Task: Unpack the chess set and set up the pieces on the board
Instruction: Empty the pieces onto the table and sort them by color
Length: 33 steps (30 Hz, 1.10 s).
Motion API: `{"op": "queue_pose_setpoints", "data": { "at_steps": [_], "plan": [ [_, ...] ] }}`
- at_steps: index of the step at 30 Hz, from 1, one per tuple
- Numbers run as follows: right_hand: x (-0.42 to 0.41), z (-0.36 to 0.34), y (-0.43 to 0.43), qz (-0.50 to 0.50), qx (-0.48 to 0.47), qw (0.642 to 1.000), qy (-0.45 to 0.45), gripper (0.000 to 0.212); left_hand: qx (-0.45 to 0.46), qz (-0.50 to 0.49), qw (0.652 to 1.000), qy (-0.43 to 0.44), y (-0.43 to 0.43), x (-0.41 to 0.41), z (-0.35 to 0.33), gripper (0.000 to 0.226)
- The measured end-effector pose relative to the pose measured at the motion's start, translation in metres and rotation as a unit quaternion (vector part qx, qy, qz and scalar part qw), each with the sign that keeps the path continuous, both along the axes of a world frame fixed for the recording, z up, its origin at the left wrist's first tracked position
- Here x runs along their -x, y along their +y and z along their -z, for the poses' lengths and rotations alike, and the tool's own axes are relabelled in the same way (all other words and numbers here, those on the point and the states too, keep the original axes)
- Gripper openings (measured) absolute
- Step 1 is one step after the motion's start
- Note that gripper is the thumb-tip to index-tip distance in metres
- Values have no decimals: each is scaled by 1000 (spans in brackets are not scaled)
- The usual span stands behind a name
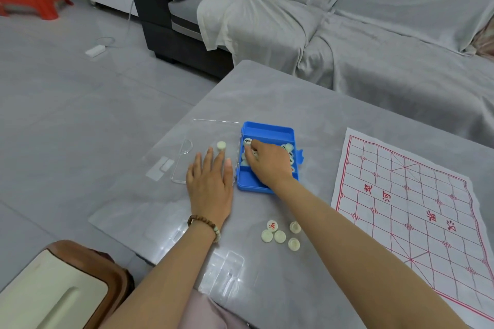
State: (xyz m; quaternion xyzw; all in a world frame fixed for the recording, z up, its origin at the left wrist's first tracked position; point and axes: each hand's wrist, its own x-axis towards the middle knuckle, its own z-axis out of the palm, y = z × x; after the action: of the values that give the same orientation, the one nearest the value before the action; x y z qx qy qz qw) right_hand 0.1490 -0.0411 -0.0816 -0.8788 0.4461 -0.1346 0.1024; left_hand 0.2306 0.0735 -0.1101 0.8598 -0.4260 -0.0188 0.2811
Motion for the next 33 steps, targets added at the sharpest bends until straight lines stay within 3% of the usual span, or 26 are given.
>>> {"op": "queue_pose_setpoints", "data": {
  "at_steps": [3,6,11,16,20,27,33],
  "plan": [
    [-1,-1,-6,7,-46,998,-32,38,1,1,1000,1,0,0,0,76],
    [2,-10,-10,14,-111,985,-133,42,10,1,1000,3,0,0,0,75],
    [26,-27,20,-14,-130,961,-242,41,43,9,999,25,1,0,-2,73],
    [71,-6,67,-73,-142,979,-126,35,109,27,992,57,5,3,-5,62],
    [83,4,67,-87,-61,994,-12,31,104,69,991,44,15,12,-7,58],
    [82,6,53,-109,-44,993,-28,26,-88,154,981,-81,16,17,0,73],
    [91,8,40,-145,-63,984,-78,20,-121,153,981,-2,-22,17,-8,49]
  ]
}}
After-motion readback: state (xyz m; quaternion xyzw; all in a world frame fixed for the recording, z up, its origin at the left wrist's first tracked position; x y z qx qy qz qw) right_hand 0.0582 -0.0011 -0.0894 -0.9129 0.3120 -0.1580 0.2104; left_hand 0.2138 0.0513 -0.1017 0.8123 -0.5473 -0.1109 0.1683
